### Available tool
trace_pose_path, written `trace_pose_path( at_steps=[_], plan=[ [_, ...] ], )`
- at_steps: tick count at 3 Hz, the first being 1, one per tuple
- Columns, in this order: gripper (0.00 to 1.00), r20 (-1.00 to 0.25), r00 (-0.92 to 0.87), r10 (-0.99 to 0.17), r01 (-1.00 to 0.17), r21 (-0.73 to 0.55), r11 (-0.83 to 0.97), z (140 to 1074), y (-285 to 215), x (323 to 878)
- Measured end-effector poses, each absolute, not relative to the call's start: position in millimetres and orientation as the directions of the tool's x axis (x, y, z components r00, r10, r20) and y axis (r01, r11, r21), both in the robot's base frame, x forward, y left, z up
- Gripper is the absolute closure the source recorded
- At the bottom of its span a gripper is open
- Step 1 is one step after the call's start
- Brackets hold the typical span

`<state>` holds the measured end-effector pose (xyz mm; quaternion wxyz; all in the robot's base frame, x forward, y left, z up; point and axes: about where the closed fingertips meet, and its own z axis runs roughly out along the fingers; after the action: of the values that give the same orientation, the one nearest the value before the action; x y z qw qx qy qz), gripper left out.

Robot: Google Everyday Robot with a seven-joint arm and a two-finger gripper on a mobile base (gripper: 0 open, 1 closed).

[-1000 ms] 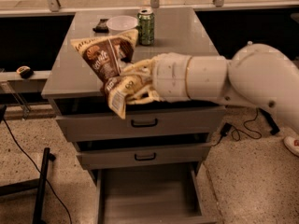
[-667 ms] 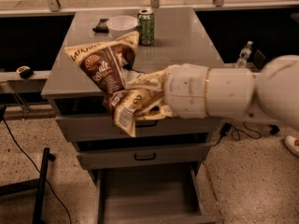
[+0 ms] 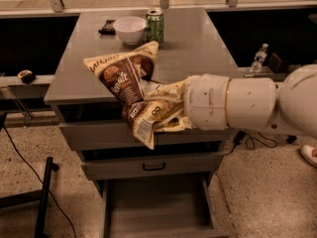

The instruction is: Place brown chip bag into bottom drawer

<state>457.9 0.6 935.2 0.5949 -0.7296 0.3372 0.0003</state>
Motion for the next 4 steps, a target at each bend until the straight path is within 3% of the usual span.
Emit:
trace_pose_path(
  at_steps=[2,4],
  plan=[
    [1.0,-0.501,0.735,-0.457,-0.594,-0.801,-0.076,804,-64,442],
    [1.0,-0.53,0.705,-0.471,-0.628,-0.775,-0.068,757,-82,434]
  ],
)
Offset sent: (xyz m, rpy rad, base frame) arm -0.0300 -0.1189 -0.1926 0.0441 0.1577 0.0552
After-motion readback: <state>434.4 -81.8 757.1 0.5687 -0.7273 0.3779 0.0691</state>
